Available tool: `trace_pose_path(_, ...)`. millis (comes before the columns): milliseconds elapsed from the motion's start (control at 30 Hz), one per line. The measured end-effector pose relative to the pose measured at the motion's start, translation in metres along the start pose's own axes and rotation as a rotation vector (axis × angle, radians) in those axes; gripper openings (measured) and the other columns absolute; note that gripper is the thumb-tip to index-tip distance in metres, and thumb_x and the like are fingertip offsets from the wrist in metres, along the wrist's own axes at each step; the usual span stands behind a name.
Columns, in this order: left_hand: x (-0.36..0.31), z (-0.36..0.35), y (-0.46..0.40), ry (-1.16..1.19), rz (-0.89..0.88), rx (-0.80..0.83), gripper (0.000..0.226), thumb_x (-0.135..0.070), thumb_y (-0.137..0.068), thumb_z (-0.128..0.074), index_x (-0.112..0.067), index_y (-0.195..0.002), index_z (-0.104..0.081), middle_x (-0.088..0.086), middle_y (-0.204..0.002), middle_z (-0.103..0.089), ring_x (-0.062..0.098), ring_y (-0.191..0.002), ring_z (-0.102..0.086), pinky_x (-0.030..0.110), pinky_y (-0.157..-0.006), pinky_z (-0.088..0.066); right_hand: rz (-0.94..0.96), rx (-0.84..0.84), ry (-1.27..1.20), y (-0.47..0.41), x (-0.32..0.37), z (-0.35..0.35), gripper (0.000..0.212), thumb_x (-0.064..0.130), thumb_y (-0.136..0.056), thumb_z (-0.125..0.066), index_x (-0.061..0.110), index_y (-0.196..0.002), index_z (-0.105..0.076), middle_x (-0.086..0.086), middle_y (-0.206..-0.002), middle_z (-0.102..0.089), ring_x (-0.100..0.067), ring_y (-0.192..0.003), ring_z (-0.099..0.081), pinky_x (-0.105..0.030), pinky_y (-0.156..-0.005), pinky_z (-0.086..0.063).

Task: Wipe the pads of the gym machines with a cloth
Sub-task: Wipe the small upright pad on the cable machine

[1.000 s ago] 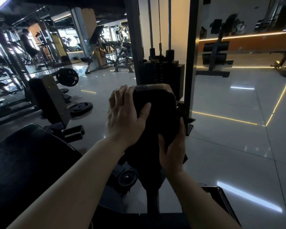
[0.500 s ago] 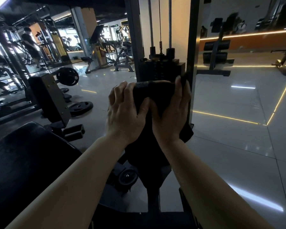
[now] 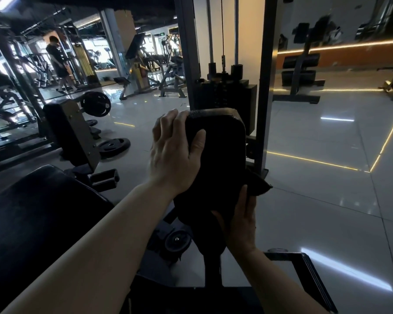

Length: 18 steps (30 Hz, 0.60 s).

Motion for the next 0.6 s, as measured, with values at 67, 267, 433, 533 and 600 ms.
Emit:
trace_pose_path(67, -0.001, 0.001, 0.001, 0.005, -0.018, 0.005, 0.069, -0.059, -0.088, -0.027, -0.018, -0.144, -0.030, 0.003, -0.150, -0.025, 0.022, -0.142, -0.015, 0.043, -0.109, -0.027, -0.020, 0.030, -0.052, -0.006, 0.003, 0.007, 0.083, 0.066, -0.089, -0.035, 0.038, -0.148, 0.015, -0.005, -0.151, -0.007, -0.051, -0.129, -0.033, -0.067, -0.084, -0.046)
trace_pose_path(267, 0.011, 0.006, -0.004, 0.306, 0.034, 0.049, 0.065, -0.050, -0.091, -0.026, -0.019, -0.148, -0.029, -0.001, -0.153, -0.029, 0.014, -0.144, -0.015, 0.038, -0.118, -0.017, 0.126, -0.125, 0.032, -0.086, 0.059, 0.029, 0.068, 0.048, -0.098, -0.036, 0.022, -0.152, -0.004, -0.012, -0.153, -0.012, -0.035, -0.144, -0.010, -0.042, -0.117, -0.016)
trace_pose_path(433, 0.014, 0.029, 0.014, 0.450, 0.054, -0.241, 0.057, -0.039, -0.097, -0.030, -0.013, -0.148, -0.028, 0.000, -0.153, -0.030, 0.012, -0.143, -0.022, 0.030, -0.117, -0.020, 0.382, -0.135, 0.229, -0.122, 0.120, 0.022, 0.050, 0.038, -0.102, -0.032, 0.014, -0.145, -0.024, -0.005, -0.153, -0.020, -0.023, -0.146, 0.003, -0.039, -0.119, -0.004)
trace_pose_path(533, 0.003, 0.034, 0.045, 0.408, -0.118, -0.436, 0.046, -0.020, -0.098, -0.034, -0.001, -0.139, -0.039, 0.007, -0.145, -0.039, 0.020, -0.138, -0.035, 0.028, -0.112, -0.027, 0.451, 0.012, 0.177, -0.088, 0.117, -0.002, 0.056, 0.032, -0.098, -0.041, 0.012, -0.147, -0.022, -0.009, -0.157, -0.017, -0.029, -0.146, -0.010, -0.041, -0.118, -0.009)
trace_pose_path(600, -0.003, 0.023, 0.070, 0.433, -0.203, -0.448, 0.041, -0.011, -0.095, -0.035, 0.003, -0.133, -0.044, 0.014, -0.139, -0.045, 0.024, -0.133, -0.040, 0.031, -0.109, -0.032, 0.471, 0.162, 0.103, -0.062, 0.105, -0.012, 0.055, 0.031, -0.100, -0.038, 0.010, -0.148, -0.020, -0.015, -0.157, -0.018, -0.032, -0.145, -0.016, -0.048, -0.116, -0.022)
Point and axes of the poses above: each hand's wrist, its own y-axis away from the middle knuckle, its own z-axis out of the back of the hand, x = y × z, the point moved 7 cm from there along -y, towards the middle knuckle
